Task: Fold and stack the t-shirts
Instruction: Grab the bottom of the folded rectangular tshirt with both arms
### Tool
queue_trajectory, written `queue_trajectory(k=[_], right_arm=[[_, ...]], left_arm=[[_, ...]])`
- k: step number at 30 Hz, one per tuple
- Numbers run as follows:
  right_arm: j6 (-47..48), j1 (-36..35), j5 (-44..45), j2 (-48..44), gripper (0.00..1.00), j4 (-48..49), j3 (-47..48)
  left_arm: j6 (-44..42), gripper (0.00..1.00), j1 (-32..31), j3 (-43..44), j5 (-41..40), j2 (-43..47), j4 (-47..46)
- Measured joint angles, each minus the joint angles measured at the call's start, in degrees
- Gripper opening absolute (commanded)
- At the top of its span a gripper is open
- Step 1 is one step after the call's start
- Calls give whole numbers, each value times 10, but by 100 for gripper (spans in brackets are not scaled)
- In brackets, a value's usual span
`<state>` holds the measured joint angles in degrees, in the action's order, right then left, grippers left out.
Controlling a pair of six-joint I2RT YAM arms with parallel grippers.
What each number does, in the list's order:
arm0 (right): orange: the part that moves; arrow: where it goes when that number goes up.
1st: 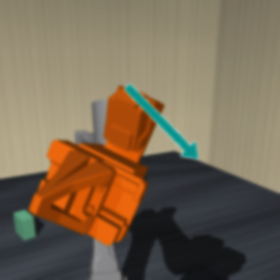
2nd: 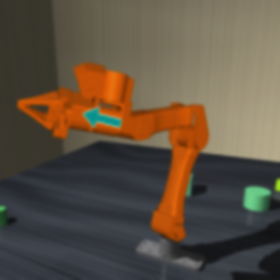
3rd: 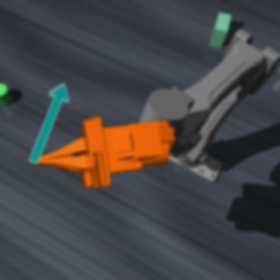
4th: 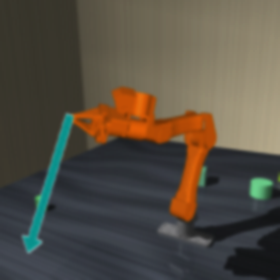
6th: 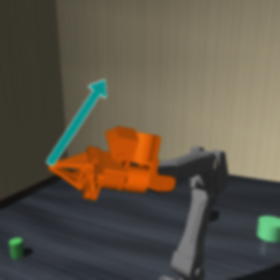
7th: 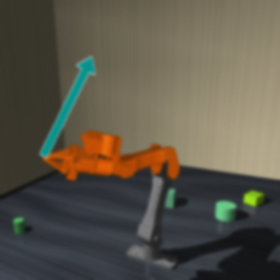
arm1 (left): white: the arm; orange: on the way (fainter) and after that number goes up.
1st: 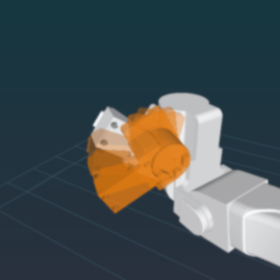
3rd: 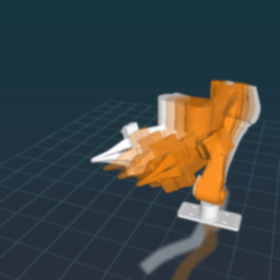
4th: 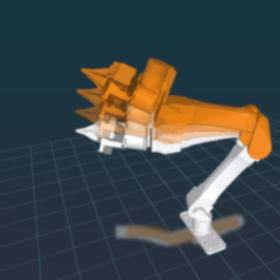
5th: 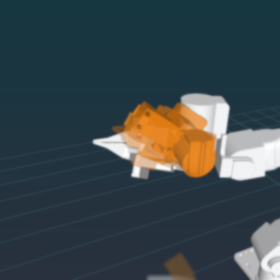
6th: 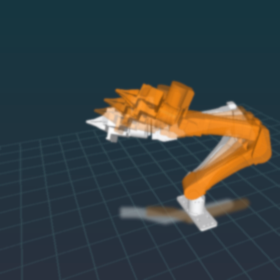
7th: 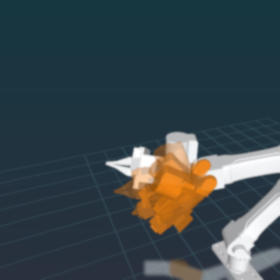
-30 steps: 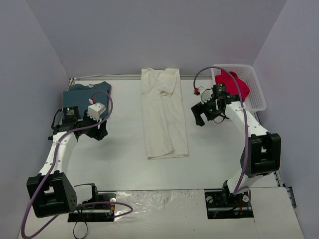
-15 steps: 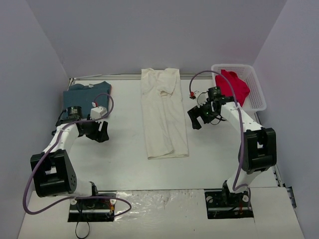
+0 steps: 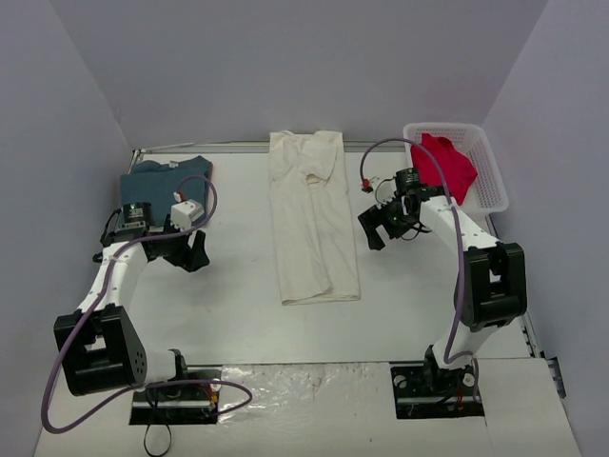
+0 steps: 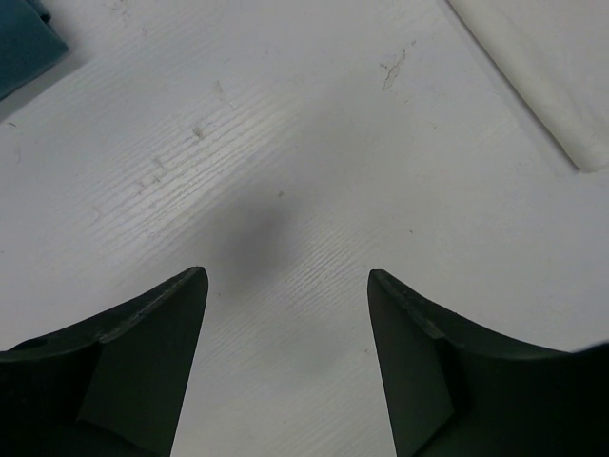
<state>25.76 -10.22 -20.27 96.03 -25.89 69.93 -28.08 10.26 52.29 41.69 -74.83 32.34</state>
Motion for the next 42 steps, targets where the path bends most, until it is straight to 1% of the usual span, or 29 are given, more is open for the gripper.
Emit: queue_trajectory(k=[4,8,12,16,22,28,42], right_arm=[[0,0,9,11,100,0,0],[0,0,14,14,100,0,-1],[0,0,20,14,100,0,-1],[0,0,25,14,100,0,-1],[0,0,30,14,100,0,-2],[0,0,30,14,100,0,-2],[0,-5,29,14,100,0,-2]], left_arm=[[-9,67,0,-9,10,4,-13],[-11,68,5,-63,22,25,-52],[-5,69,26,-126,37,54,-105],[-3,69,46,-158,52,67,-139],[-14,69,59,-167,71,52,-164],[-37,72,73,-161,93,0,-145],[-50,76,78,-161,108,22,-143]])
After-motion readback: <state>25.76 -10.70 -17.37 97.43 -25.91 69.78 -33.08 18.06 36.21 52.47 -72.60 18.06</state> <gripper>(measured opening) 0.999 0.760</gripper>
